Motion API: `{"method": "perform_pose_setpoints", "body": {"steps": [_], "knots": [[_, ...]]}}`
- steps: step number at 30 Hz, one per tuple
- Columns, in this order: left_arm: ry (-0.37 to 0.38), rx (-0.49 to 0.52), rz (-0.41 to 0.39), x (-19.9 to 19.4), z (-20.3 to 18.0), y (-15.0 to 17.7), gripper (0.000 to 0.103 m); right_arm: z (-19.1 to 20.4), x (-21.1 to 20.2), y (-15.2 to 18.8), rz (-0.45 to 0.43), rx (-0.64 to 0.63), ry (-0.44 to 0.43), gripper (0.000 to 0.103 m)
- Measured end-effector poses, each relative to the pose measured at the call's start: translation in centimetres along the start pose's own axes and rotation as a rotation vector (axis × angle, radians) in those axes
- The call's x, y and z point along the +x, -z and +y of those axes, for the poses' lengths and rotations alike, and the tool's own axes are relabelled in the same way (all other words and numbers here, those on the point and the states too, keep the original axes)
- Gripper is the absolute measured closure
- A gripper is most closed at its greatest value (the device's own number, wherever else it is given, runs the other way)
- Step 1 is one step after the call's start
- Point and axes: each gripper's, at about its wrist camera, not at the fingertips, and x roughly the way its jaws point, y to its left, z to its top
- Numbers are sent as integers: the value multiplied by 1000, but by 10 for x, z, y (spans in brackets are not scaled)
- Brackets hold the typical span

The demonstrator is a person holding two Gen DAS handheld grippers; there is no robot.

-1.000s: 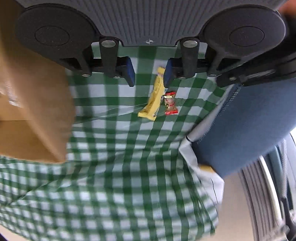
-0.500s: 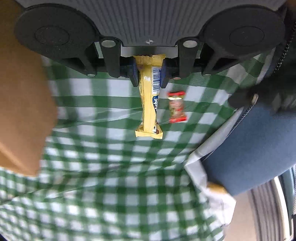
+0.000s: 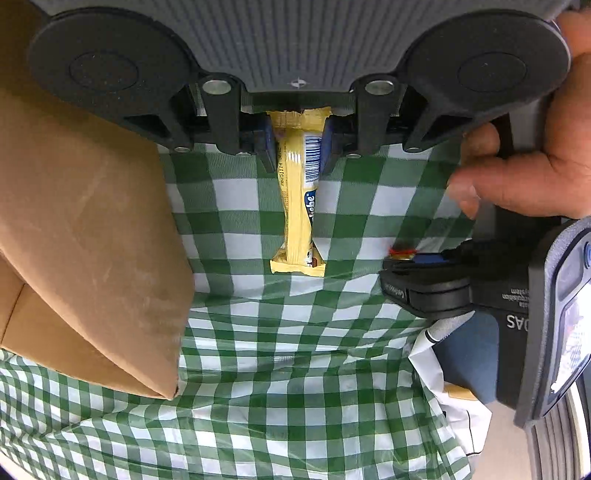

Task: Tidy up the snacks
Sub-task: 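Grasp the yellow wafer bar with the right tool while the left grasps the red candy, then lift and carry the yellow wafer bar and red candy over the box with both tools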

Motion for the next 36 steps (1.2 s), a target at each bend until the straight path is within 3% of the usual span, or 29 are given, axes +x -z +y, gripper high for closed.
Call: {"method": "perform_pose_setpoints", "body": {"steps": [9,15,19,24,29,36], "knots": [[54,-45,4,-86,5,17,83,0,-42,4,6,-8,-76,77],[98,-25,-12,-153,4,50,83,-4,-100,19,-38,-47,-124,77],[123,-53,35,-179,-4,64,83,-14,-136,28,-72,-62,-134,77],[167,-65,58,-200,-17,80,83,-32,-175,37,-111,-83,-165,77],[190,0,49,-210,-36,100,83,-56,-209,49,-178,-127,-218,77],[200,11,64,-201,-37,114,83,-76,-214,68,-220,-111,-236,77]]}}
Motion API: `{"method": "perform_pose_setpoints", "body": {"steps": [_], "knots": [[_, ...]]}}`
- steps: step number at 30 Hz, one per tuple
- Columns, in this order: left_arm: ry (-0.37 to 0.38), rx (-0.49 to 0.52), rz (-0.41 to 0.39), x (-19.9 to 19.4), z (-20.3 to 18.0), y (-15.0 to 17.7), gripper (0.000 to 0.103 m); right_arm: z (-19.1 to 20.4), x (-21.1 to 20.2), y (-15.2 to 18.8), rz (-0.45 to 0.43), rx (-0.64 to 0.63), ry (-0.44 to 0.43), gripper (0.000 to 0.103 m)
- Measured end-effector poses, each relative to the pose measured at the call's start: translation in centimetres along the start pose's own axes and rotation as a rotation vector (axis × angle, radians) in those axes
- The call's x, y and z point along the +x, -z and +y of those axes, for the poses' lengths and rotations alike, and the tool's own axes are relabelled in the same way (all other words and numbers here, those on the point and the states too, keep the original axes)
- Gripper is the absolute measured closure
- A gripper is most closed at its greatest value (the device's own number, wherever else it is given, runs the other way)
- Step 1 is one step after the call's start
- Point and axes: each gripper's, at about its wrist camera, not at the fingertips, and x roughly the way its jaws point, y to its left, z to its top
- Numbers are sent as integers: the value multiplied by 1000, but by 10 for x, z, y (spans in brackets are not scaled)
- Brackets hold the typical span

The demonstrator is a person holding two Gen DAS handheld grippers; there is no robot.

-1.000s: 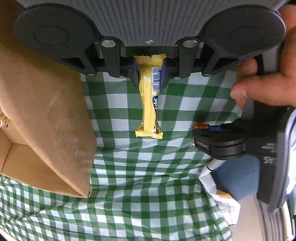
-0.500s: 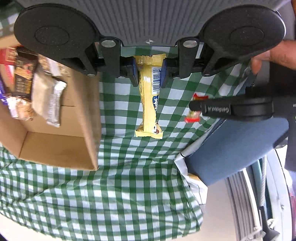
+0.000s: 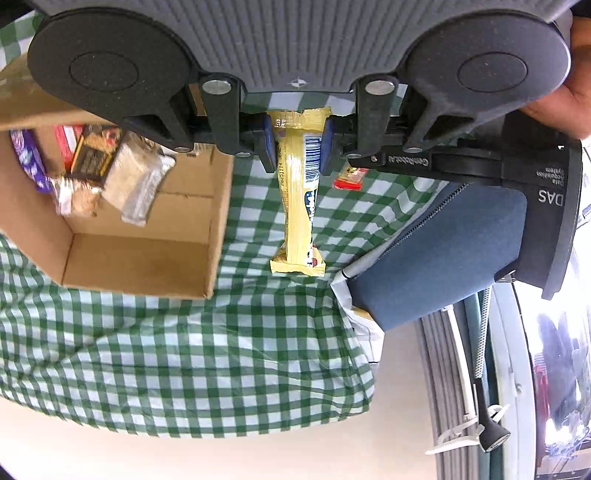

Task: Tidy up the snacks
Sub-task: 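Lift and carry the yellow wafer bar and red candy over the box with both tools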

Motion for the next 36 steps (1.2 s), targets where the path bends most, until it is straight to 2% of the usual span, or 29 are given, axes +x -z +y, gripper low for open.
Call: {"method": "perform_pose_setpoints", "body": {"steps": [9,23,36], "knots": [[2,-56,-24,-2,9,-1,83,-5,-3,5,-23,7,-29,77],[10,-82,-33,-5,11,0,83,-6,1,5,-29,13,-45,77],[24,-112,-86,-26,9,-3,83,-13,-4,-1,-77,43,2,77]]}}
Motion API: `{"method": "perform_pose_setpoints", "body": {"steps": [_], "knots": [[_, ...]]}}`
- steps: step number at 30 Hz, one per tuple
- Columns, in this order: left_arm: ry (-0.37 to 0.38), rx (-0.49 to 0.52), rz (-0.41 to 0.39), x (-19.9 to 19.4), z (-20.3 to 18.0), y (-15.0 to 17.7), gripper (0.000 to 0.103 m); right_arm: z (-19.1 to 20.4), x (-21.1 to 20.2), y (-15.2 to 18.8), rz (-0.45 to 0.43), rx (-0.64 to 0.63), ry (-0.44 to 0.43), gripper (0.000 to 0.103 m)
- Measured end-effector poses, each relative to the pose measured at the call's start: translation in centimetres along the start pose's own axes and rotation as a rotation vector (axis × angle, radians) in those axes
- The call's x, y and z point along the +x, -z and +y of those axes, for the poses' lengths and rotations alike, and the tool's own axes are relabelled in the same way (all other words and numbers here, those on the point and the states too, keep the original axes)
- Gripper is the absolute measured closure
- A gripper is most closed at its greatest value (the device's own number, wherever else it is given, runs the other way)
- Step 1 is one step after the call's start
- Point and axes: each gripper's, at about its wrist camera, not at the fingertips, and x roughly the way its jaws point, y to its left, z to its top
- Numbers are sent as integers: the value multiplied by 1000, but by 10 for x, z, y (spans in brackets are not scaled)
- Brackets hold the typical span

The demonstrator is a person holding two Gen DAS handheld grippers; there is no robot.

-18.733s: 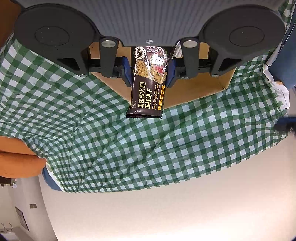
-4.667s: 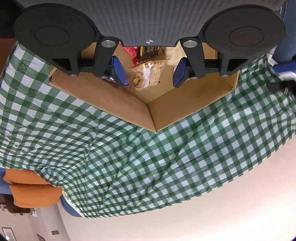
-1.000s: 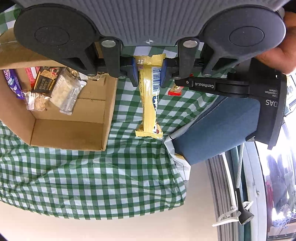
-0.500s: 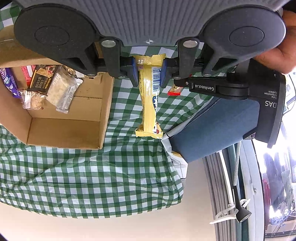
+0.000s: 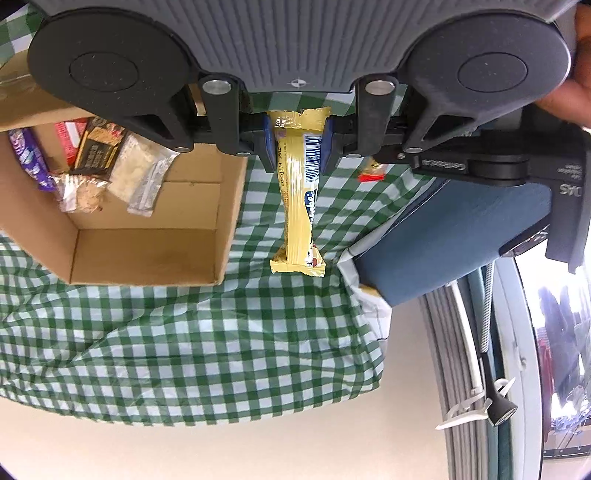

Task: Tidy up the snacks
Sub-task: 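Lift and carry the yellow wafer bar and red candy over the box with both tools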

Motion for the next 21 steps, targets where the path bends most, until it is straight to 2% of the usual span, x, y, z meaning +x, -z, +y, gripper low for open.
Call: {"method": "perform_pose_setpoints", "body": {"steps": [5,10,16,21], "knots": [[2,24,-33,-8,-11,-15,83,-8,-4,-6,-40,14,55,77],[23,60,-77,-12,-34,-36,83,-21,-12,-13,-125,50,167,77],[72,115,-138,-15,-75,-65,83,-49,-22,-20,-225,120,314,77],[127,162,-182,-12,-117,-85,83,-72,-29,-20,-287,183,401,77]]}}
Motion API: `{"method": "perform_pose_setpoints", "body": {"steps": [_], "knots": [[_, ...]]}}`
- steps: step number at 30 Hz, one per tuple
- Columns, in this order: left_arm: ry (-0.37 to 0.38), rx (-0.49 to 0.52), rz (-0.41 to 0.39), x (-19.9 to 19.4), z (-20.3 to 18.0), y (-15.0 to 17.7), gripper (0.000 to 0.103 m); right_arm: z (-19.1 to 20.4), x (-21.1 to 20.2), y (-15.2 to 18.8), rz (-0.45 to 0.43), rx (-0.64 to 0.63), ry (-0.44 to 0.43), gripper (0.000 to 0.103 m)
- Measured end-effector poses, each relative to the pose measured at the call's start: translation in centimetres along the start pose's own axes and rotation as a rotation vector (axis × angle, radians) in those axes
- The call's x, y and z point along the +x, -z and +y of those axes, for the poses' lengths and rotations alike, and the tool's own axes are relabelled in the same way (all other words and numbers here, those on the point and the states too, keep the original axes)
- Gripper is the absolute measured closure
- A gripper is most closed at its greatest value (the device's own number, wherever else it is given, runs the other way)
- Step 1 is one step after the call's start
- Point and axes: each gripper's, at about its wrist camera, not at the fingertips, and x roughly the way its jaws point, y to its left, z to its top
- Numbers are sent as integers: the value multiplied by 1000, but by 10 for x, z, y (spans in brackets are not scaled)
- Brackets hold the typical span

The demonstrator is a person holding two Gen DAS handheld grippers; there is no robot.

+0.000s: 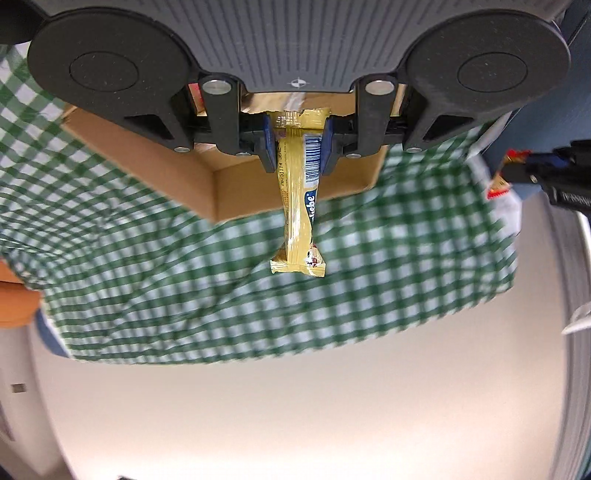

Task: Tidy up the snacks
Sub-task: 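Lift and carry the yellow wafer bar and red candy over the box with both tools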

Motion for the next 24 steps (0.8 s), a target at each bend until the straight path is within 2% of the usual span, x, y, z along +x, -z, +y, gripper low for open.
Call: {"method": "perform_pose_setpoints", "body": {"steps": [5,11,17,24], "knots": [[61,47,-28,14,-40,-18,83,-18,6,-5,-38,40,64,77],[111,94,-35,39,-82,-30,83,-38,22,-9,-14,100,114,77],[135,130,-6,65,-111,-23,83,-45,31,-10,-6,129,132,77],[143,137,23,80,-124,-11,83,-47,33,-12,-13,142,138,77]]}}
